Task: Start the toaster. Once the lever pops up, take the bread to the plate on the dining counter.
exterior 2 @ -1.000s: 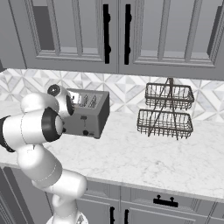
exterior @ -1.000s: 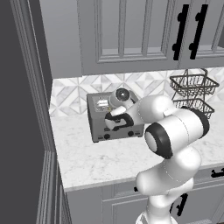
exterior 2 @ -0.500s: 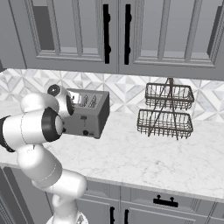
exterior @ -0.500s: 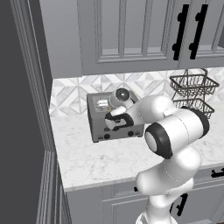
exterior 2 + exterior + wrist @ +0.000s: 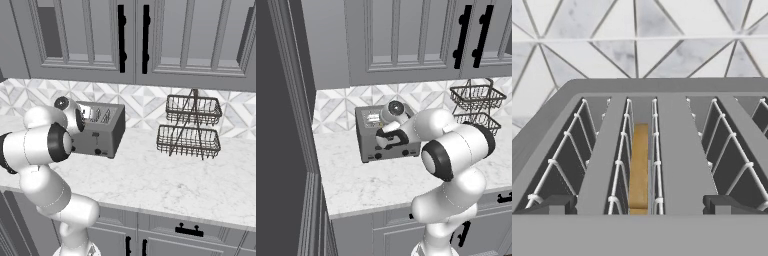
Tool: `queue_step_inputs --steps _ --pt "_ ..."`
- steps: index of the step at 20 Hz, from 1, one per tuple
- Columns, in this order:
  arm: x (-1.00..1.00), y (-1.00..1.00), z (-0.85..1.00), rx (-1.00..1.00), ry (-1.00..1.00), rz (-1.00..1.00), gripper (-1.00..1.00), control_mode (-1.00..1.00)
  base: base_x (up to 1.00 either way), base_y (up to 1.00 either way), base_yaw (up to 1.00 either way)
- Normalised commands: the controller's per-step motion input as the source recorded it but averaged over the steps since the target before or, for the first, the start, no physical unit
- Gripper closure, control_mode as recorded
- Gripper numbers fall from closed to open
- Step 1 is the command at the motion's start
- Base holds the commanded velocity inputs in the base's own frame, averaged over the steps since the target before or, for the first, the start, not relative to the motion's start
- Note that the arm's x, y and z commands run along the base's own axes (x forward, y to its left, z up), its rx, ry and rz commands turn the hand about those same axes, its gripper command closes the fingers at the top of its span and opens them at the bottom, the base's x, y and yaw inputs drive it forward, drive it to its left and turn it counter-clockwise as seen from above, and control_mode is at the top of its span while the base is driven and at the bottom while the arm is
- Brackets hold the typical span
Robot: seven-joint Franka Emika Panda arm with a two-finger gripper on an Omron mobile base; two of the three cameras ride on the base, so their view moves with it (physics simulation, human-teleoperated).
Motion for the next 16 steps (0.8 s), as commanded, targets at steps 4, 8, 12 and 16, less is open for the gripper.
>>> queue_step_inputs --steps 4,8,12,16 --pt "0.00 0.00 0.00 0.00 0.00 0.00 -1.00 -1.00 0.00 0.00 0.00" --pt "0.00 0.00 0.00 0.00 0.00 0.00 -1.00 -1.00 0.00 0.00 0.00" --pt "0.00 0.00 0.00 0.00 0.00 0.00 -1.00 -1.00 0.00 0.00 0.00" --pt "0.00 0.00 0.00 0.00 0.00 0.00 -1.00 -1.00 0.00 0.00 0.00"
